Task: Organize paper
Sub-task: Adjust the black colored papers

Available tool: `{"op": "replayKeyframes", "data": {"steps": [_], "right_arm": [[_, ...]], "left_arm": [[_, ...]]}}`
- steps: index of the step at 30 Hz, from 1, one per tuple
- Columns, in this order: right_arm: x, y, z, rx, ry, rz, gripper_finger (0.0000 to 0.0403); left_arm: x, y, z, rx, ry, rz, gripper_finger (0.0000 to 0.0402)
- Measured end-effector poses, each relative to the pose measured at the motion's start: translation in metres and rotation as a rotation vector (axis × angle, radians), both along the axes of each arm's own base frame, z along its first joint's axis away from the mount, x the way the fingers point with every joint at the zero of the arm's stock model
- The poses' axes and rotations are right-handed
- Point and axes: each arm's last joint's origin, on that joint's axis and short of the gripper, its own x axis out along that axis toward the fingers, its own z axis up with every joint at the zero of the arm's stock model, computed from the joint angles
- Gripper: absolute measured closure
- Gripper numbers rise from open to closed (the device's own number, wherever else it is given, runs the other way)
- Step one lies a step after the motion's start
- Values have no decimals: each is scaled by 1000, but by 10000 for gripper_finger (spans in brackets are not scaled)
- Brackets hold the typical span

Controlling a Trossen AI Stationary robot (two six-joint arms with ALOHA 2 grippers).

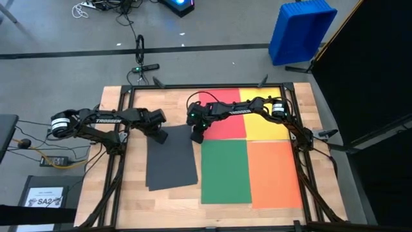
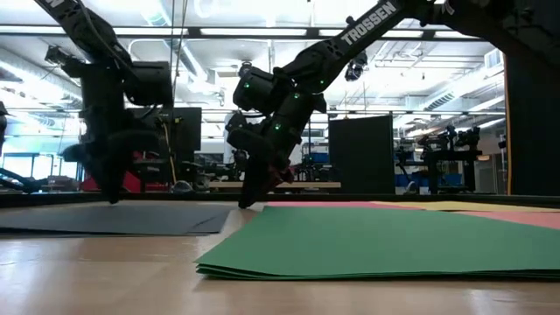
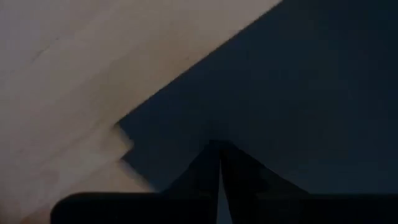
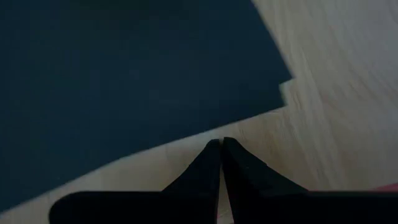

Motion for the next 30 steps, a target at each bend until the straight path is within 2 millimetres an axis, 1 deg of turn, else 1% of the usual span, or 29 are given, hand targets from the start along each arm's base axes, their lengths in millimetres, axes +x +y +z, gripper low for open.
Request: {"op": "replayKeyframes", "data": {"steps": [2,9,11,13,16,20,22,24,27,30], "right_arm": [[0,0,0,-7,8,-3,403],[-2,-3,0,-6,14,-6,403],[-2,-3,1,-8,14,-7,403],[-1,-5,3,-9,14,-10,403],[1,-7,8,-22,8,4,403],[6,-7,17,-20,-29,40,403],[7,2,17,5,-29,76,403],[10,21,20,-2,-25,131,403],[17,60,28,-25,-39,226,403],[20,101,34,-47,-41,300,403]], "left_arm": [[-4,-1,-2,1,47,3,402],[-8,-3,0,-2,79,1,402],[-8,-5,5,12,65,-11,402],[-3,-9,16,50,25,-50,402],[6,-24,36,100,-58,-172,402],[17,-59,50,91,-122,-379,402],[18,-74,51,100,-112,-439,402],[17,-77,52,185,-83,-439,402],[15,-65,55,304,-53,-396,402],[13,-43,56,328,-19,-378,402]]}}
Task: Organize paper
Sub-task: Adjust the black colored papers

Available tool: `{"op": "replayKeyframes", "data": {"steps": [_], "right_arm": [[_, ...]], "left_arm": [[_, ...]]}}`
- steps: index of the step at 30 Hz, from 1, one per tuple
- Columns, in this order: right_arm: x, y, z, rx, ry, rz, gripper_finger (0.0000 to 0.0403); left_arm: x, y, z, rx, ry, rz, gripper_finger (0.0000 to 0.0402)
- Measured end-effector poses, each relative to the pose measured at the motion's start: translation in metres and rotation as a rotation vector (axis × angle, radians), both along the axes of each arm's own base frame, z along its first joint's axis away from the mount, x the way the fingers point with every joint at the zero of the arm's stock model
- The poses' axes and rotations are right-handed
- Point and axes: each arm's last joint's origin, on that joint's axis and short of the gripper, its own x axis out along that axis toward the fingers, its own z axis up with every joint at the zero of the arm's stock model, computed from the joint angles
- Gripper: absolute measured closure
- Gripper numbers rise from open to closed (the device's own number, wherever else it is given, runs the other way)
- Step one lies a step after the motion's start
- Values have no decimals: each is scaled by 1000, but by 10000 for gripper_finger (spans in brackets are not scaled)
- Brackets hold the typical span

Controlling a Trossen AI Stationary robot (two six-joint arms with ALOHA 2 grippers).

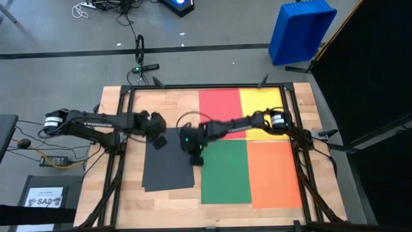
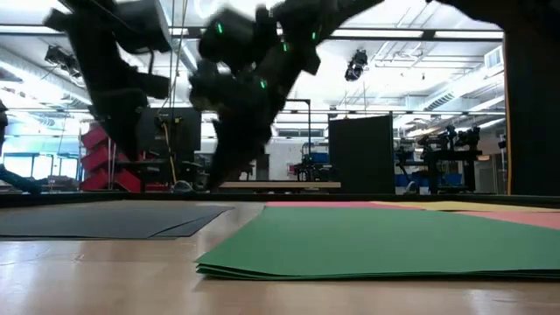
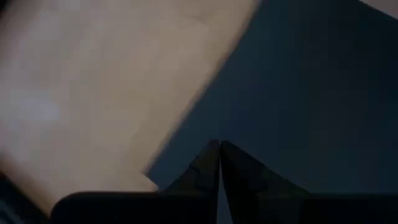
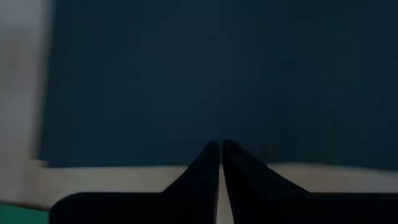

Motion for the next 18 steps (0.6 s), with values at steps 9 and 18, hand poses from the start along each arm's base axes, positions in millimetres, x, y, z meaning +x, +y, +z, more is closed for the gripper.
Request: {"op": "replayKeyframes", "data": {"steps": [9,18], "right_arm": [[2,126,17,68,-230,210,403],[1,154,-33,122,-124,201,403]], "left_arm": [[12,70,-16,-55,-48,-35,402],[41,100,-60,-168,95,-87,402]]}}
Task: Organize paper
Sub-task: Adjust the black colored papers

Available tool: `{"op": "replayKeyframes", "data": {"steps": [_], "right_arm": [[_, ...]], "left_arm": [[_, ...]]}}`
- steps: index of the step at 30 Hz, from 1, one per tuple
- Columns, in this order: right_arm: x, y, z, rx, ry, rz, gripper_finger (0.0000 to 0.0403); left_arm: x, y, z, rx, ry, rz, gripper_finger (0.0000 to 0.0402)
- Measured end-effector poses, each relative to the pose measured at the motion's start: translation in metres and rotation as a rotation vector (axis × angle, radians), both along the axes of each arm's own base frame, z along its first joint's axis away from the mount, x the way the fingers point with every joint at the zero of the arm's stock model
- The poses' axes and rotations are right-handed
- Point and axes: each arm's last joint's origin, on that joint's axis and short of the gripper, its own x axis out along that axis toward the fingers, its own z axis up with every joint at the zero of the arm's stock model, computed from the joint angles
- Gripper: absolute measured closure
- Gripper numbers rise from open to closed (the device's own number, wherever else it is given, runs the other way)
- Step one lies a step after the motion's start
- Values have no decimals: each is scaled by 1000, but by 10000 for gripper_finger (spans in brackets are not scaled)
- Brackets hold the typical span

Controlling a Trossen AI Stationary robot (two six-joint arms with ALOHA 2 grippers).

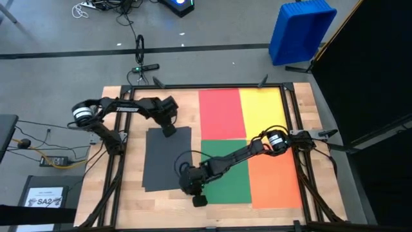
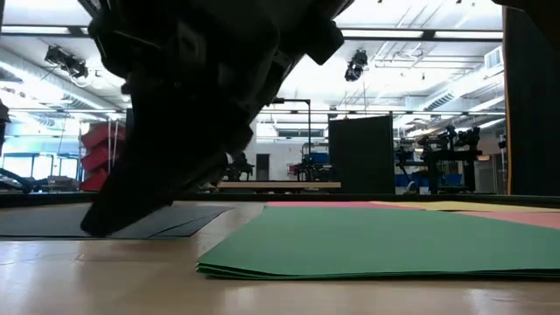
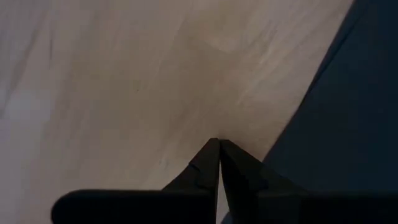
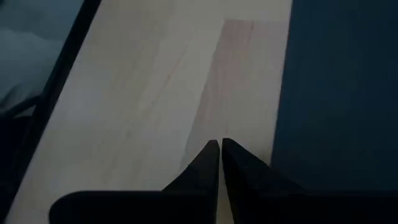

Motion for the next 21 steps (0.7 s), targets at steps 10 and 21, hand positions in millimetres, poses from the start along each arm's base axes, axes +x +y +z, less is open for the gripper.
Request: {"op": "replayKeyframes", "data": {"steps": [10,21], "right_arm": [[-1,-19,-3,-50,80,-104,403],[-2,-27,-3,-97,107,-158,403]], "left_arm": [[10,5,-6,-36,71,-11,402],[9,3,-6,-67,80,-34,402]]}}
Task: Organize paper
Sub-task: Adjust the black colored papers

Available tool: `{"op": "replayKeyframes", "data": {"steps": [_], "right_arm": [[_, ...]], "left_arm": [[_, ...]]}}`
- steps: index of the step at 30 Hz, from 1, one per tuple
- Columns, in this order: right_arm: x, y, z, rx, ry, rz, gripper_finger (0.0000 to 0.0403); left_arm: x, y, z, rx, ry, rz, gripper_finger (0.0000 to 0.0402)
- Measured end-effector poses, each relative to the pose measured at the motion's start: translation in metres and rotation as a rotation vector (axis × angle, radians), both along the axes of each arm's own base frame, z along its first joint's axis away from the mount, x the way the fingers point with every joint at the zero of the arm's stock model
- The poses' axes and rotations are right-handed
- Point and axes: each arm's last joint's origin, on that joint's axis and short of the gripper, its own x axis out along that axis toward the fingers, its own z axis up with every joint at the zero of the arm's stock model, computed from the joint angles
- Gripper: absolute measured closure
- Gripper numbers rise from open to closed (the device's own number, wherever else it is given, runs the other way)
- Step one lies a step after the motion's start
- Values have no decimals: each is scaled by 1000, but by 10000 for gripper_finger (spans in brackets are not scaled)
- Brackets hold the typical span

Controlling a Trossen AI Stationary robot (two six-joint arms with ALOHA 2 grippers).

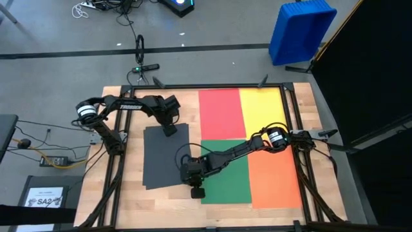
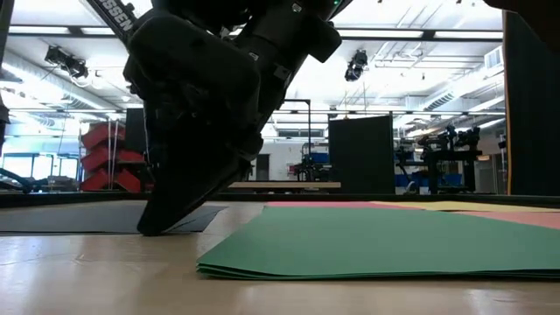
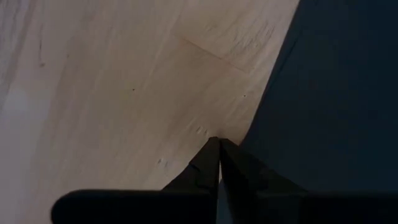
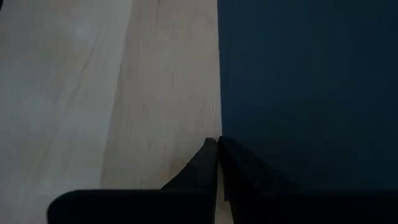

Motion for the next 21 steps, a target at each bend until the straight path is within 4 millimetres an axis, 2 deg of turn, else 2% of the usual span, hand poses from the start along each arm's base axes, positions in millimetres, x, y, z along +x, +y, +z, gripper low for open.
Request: {"op": "replayKeyframes", "data": {"steps": [4,10,13,17,21], "right_arm": [[0,6,2,29,-11,41,403],[4,21,13,58,-78,95,403],[7,21,18,67,-103,97,403],[7,6,19,12,-75,75,403],[5,-31,39,-83,-52,29,403]], "left_arm": [[1,1,5,19,5,3,402],[2,9,25,66,-15,5,402],[-9,9,30,45,26,18,402],[-25,-4,50,51,6,35,402],[-43,-38,76,78,-91,41,402]]}}
